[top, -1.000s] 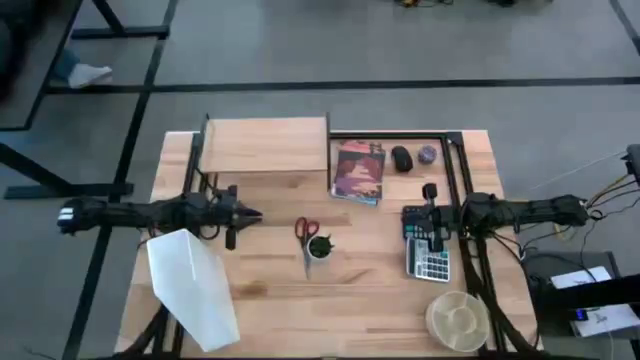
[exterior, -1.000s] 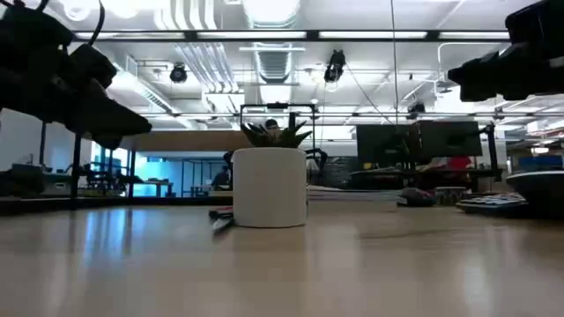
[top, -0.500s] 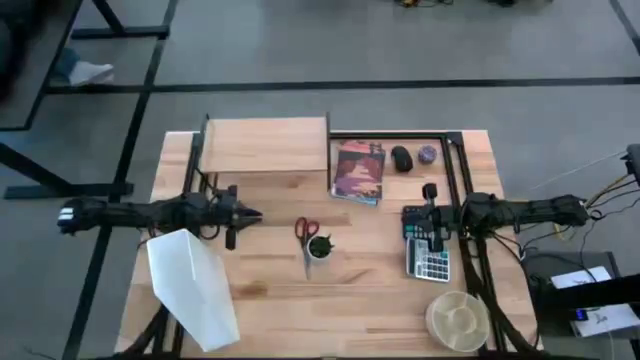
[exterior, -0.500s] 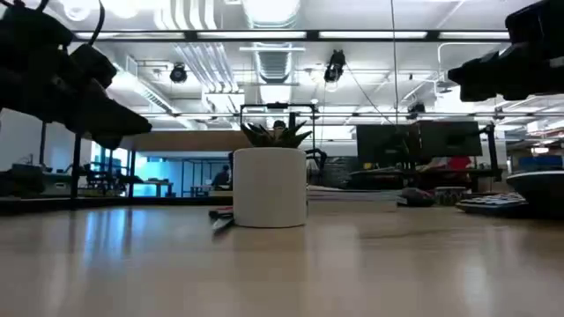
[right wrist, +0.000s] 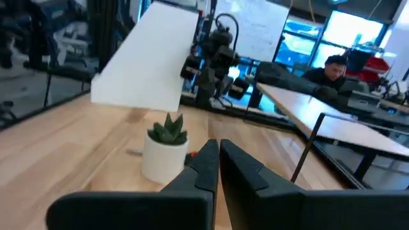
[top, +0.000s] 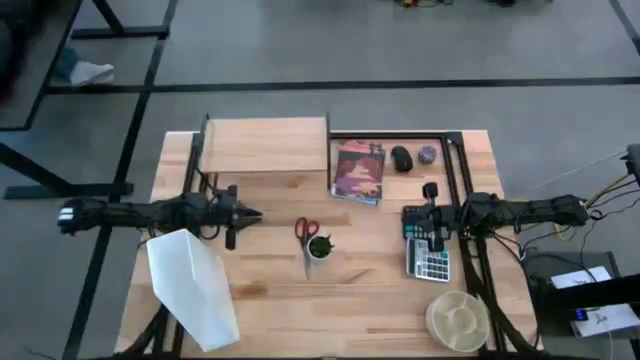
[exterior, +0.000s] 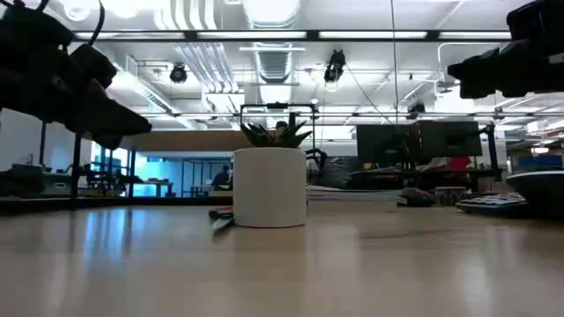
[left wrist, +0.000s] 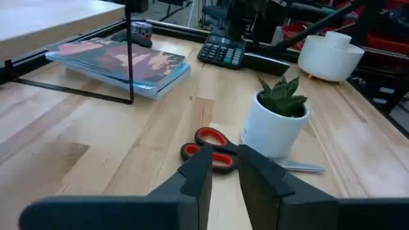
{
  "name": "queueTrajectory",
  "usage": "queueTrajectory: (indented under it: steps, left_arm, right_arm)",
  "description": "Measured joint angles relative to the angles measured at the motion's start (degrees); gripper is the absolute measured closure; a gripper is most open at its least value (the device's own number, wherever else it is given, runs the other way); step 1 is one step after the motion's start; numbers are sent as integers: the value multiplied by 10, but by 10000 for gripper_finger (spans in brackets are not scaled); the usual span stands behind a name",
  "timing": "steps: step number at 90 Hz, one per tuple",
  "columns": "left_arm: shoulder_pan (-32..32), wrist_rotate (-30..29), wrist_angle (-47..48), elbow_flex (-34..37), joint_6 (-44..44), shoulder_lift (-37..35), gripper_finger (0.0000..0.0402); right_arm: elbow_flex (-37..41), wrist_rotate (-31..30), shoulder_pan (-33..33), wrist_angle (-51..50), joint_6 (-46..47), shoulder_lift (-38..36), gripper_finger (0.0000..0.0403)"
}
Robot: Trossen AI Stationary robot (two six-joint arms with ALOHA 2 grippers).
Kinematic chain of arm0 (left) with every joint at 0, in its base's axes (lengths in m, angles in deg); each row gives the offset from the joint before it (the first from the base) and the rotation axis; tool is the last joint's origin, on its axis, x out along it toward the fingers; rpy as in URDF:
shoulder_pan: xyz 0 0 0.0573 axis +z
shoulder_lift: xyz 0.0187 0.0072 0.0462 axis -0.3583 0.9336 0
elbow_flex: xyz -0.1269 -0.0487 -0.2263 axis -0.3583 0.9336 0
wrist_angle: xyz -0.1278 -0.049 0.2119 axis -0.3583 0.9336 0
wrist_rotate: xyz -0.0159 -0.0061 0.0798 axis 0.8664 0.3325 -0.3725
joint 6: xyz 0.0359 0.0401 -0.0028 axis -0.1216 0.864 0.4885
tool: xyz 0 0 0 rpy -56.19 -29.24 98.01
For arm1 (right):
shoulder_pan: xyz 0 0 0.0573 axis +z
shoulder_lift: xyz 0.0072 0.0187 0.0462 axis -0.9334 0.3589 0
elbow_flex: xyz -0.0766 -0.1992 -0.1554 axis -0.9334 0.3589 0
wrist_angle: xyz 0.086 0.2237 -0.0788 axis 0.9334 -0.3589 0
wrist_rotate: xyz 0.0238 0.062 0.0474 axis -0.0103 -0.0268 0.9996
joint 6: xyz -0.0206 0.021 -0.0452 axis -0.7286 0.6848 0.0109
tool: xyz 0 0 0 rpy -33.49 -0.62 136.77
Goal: Stock shelves
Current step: Put the flower pot on the shelf
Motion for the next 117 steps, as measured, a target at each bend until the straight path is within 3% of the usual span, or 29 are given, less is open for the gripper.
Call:
queueTrajectory:
  steps: [21,47,57,77,86,99,117]
  left_arm:
    - [0,0,0,0,0,0,342]
    - [-1,1,-44,0,-24,0,342]
    - [-1,3,-83,0,-103,1,342]
    - [-1,74,-97,0,-111,3,342]
    - [-1,105,-115,0,-114,7,342]
    - [-1,104,-145,0,-132,14,342]
    - [-4,83,-172,0,-152,41,332]
  right_arm:
    - [0,-1,0,39,320,0,403]
    - [0,-6,4,101,325,32,403]
    - [0,-28,5,170,325,107,403]
    - [-2,-31,18,383,354,335,403]
    - [-31,-29,33,384,380,425,403]
    - [-98,-10,54,384,386,539,391]
    - [-198,28,59,330,345,652,317]
